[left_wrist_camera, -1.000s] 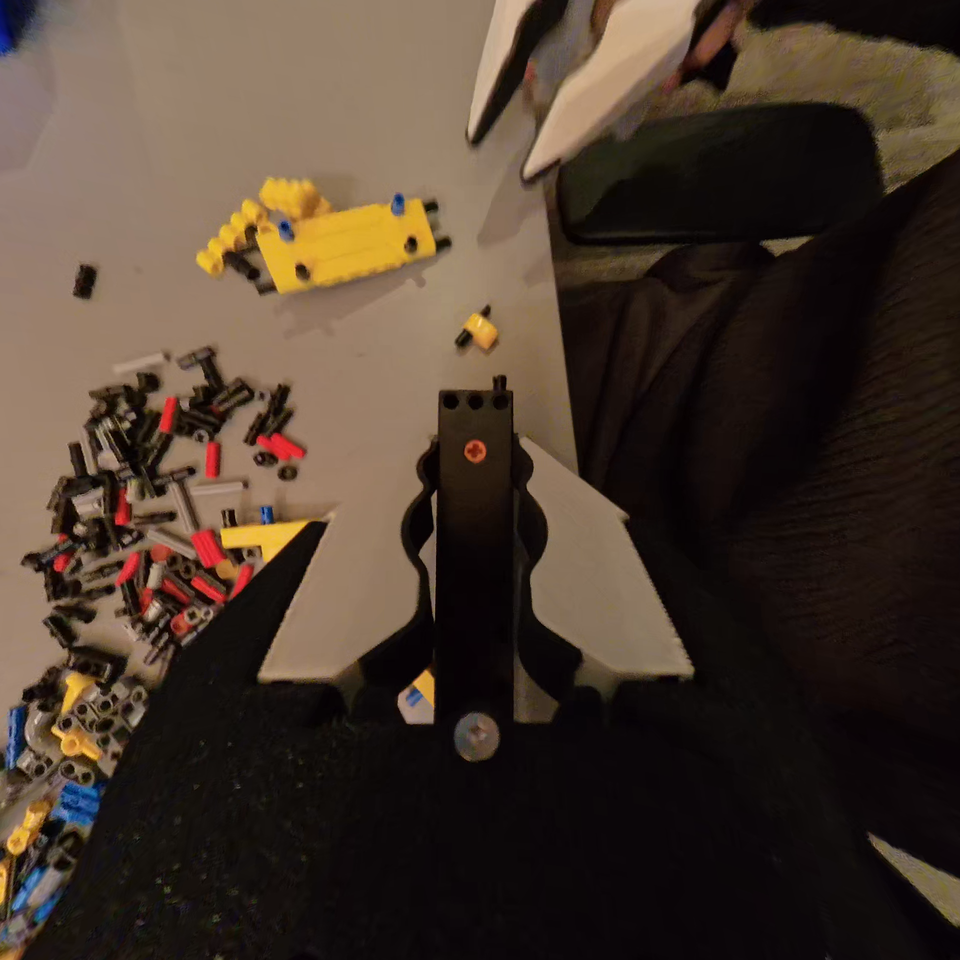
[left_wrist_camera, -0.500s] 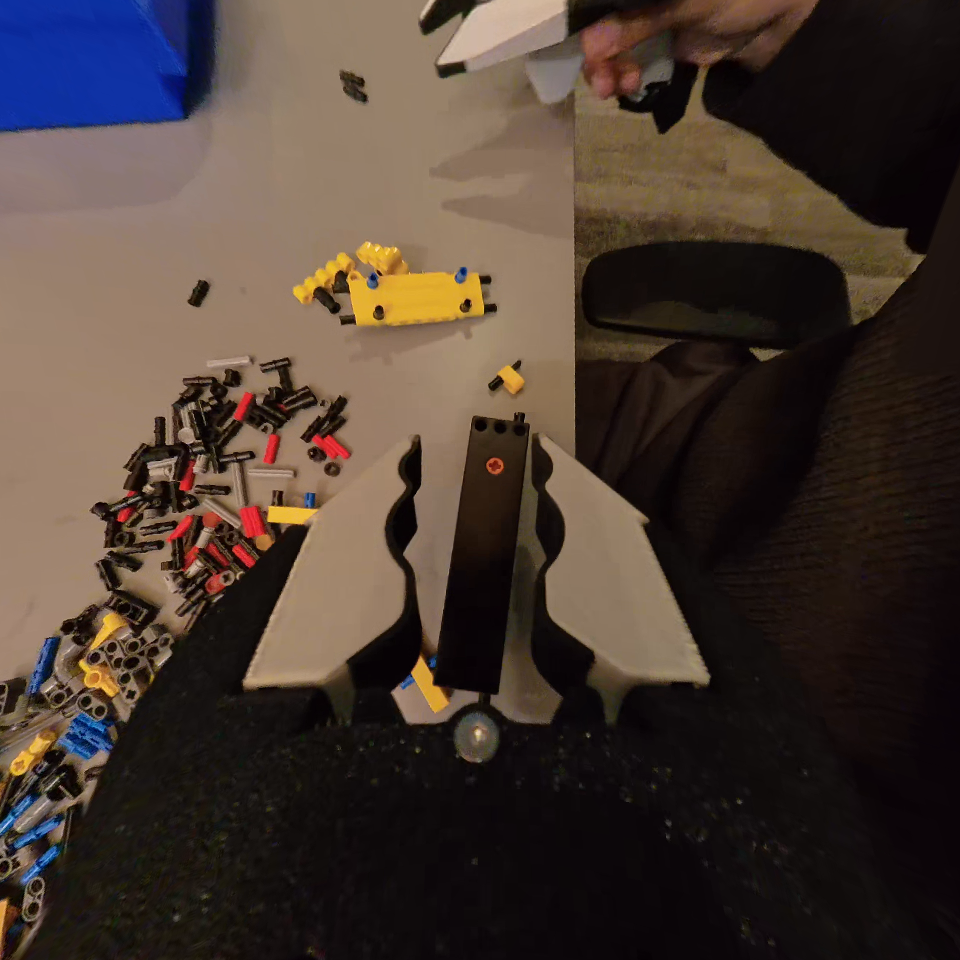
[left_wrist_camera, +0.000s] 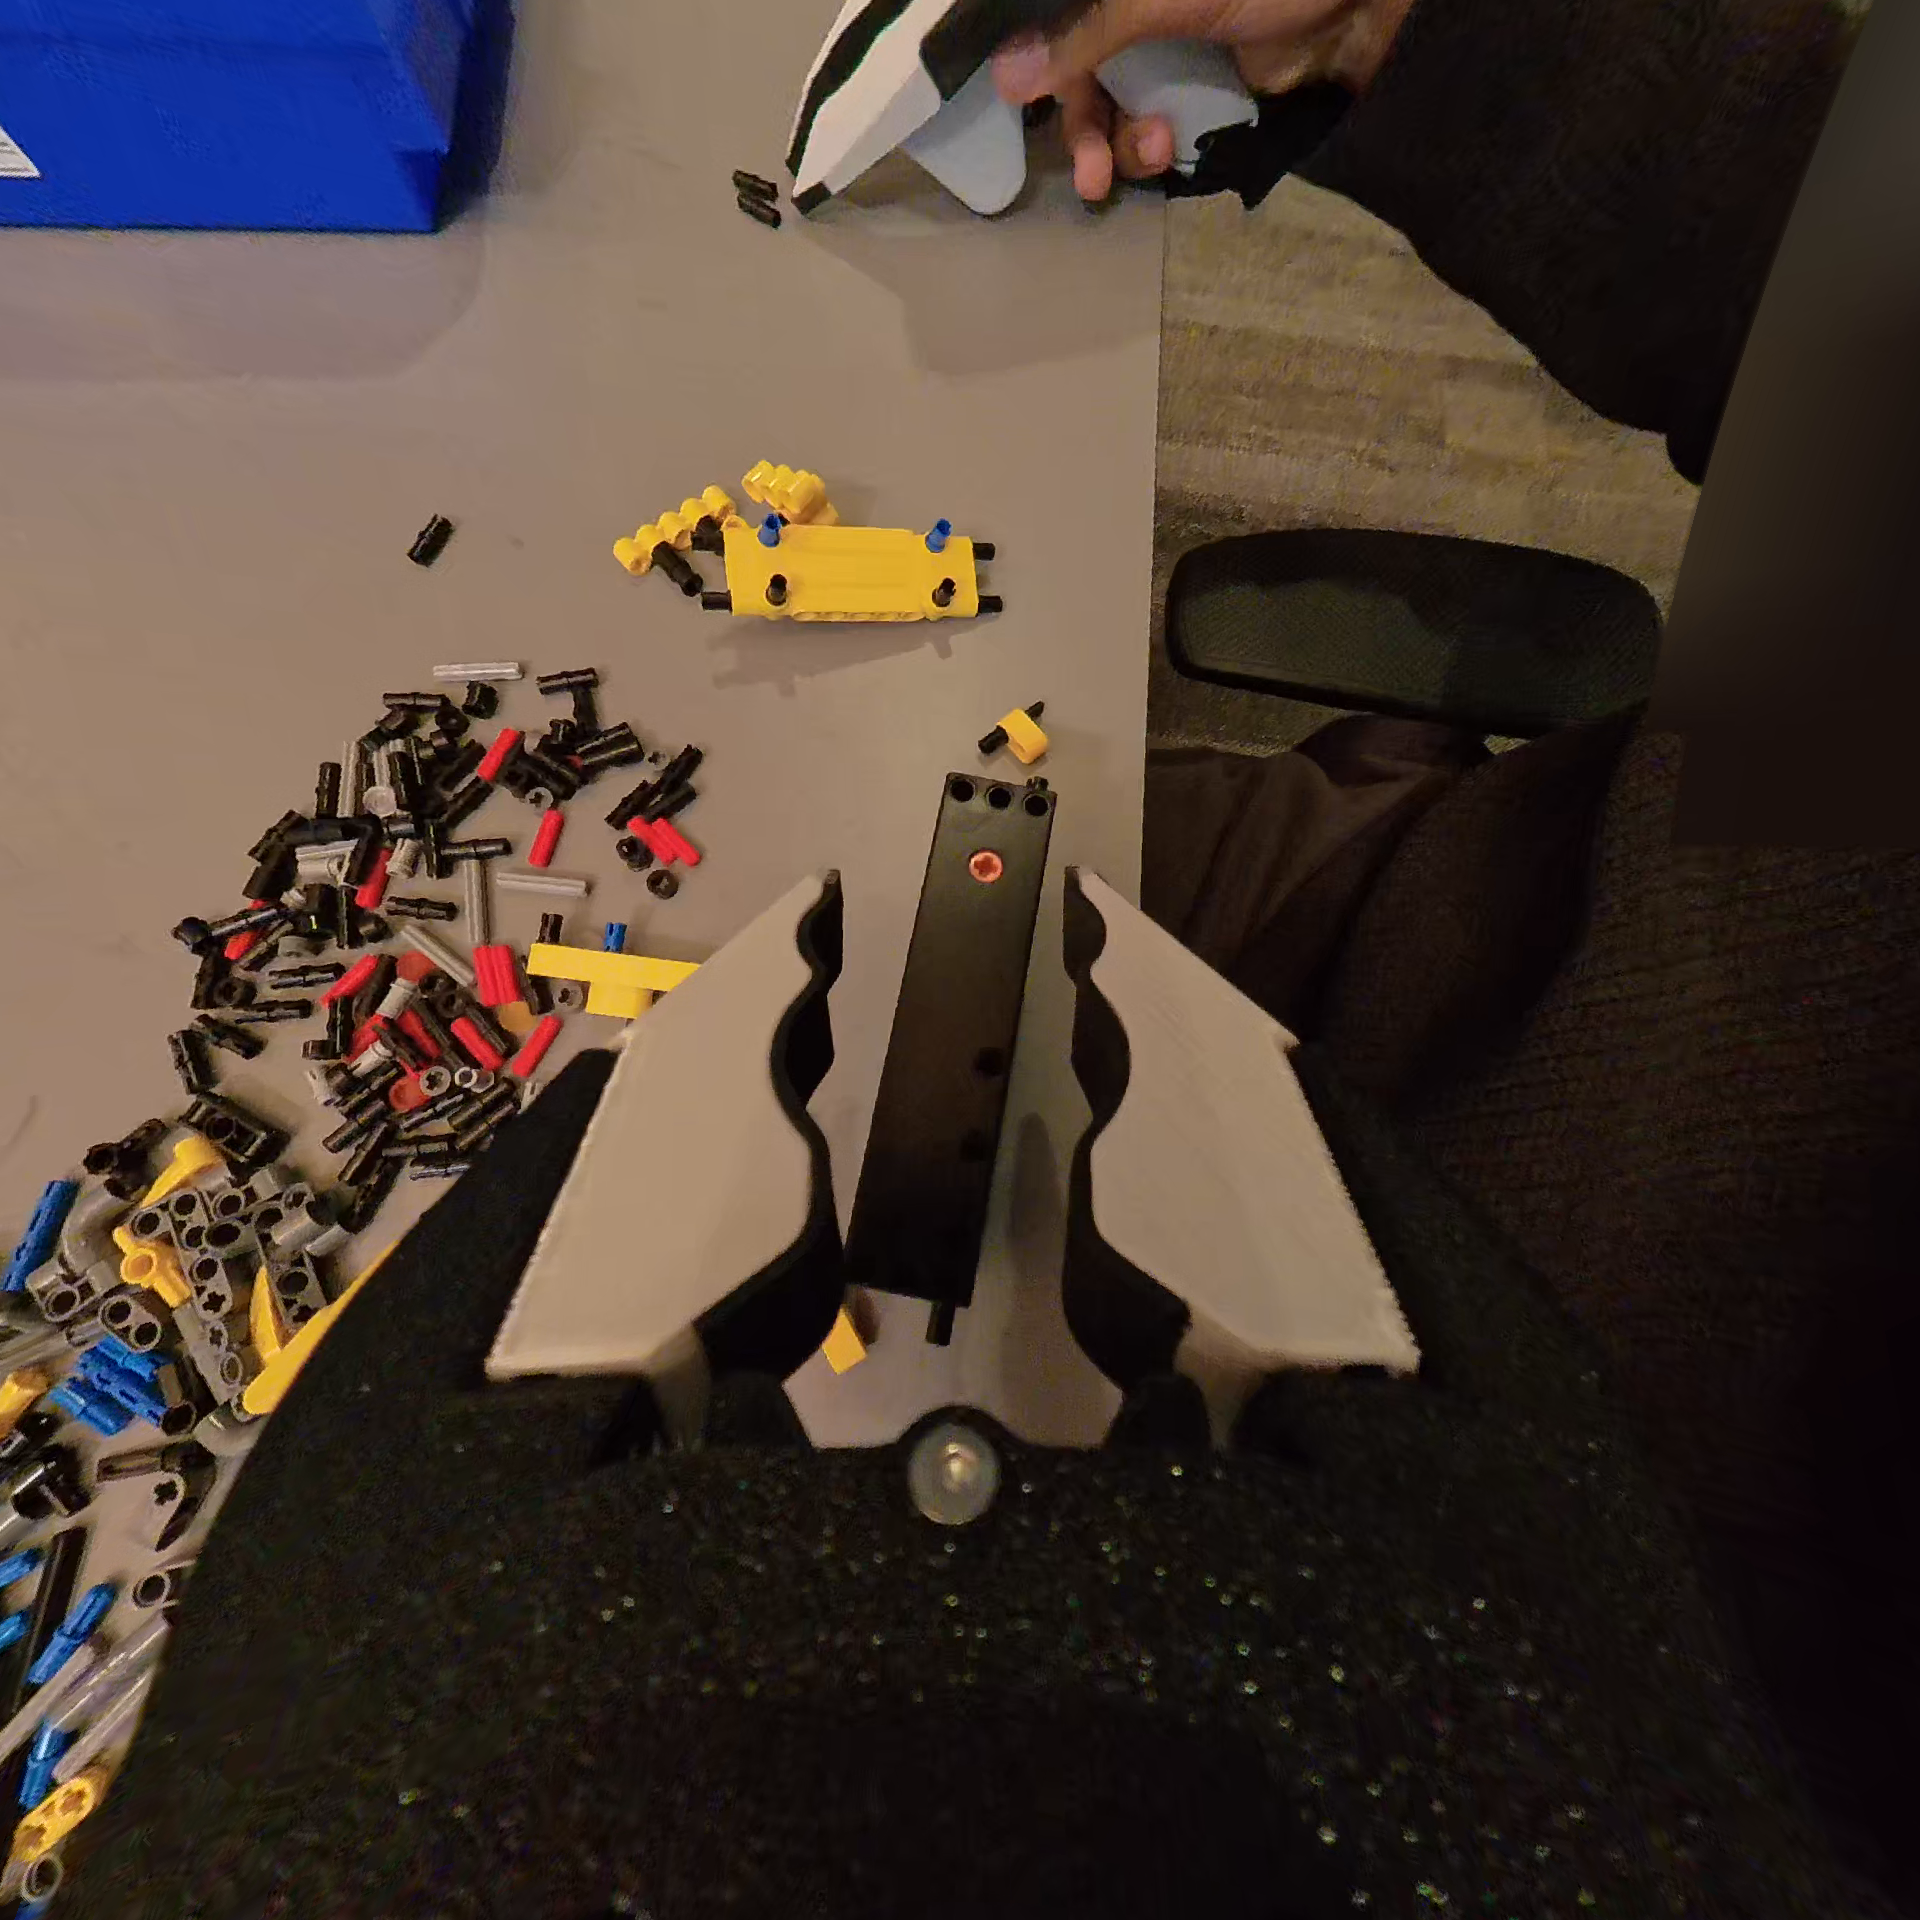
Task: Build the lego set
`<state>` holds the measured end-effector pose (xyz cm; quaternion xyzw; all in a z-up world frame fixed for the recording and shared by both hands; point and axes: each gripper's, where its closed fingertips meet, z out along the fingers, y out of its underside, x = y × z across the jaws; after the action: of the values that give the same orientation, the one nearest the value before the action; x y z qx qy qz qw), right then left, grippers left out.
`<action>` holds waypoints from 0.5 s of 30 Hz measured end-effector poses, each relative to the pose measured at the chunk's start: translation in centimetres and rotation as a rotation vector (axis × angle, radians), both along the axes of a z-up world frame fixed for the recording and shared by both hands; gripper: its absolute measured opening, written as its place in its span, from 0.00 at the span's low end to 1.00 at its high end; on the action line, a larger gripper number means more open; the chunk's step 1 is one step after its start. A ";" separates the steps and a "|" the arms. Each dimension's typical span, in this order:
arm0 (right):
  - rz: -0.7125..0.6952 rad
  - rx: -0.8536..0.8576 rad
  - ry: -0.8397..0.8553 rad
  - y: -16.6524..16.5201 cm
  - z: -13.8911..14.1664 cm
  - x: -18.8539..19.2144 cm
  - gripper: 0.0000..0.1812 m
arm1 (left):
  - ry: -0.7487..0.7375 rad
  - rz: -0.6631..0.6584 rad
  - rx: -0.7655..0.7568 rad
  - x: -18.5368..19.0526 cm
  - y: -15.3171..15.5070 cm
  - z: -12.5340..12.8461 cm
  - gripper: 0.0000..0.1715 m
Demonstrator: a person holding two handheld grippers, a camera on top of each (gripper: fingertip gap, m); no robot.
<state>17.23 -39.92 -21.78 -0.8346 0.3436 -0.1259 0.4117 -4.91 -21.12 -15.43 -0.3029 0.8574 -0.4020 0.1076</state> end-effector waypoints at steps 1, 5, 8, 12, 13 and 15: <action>0.002 0.002 0.005 0.0 0.0 0.0 0.09 | 0.001 0.000 -0.002 0.0 0.0 -0.1 0.25; 0.008 -0.010 0.010 0.1 0.0 0.1 0.10 | 0.000 0.001 0.002 0.2 0.0 -0.3 0.25; 0.004 -0.007 -0.001 0.1 0.0 0.0 0.11 | -0.010 0.001 0.006 0.1 -0.1 -0.2 0.25; 0.000 -0.021 -0.032 0.0 -0.1 0.0 0.11 | -0.011 0.006 0.002 0.0 -0.1 -0.1 0.25; -0.001 -0.031 -0.045 0.0 -0.1 0.0 0.11 | -0.011 0.008 0.002 0.0 0.0 -0.1 0.25; -0.001 -0.053 -0.068 0.0 -0.1 -0.1 0.11 | -0.009 0.009 -0.003 -0.1 0.0 -0.1 0.25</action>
<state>17.17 -39.93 -21.88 -0.8403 0.3263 -0.1637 0.4007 -5.03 -21.17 -15.55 -0.3052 0.8549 -0.4041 0.1127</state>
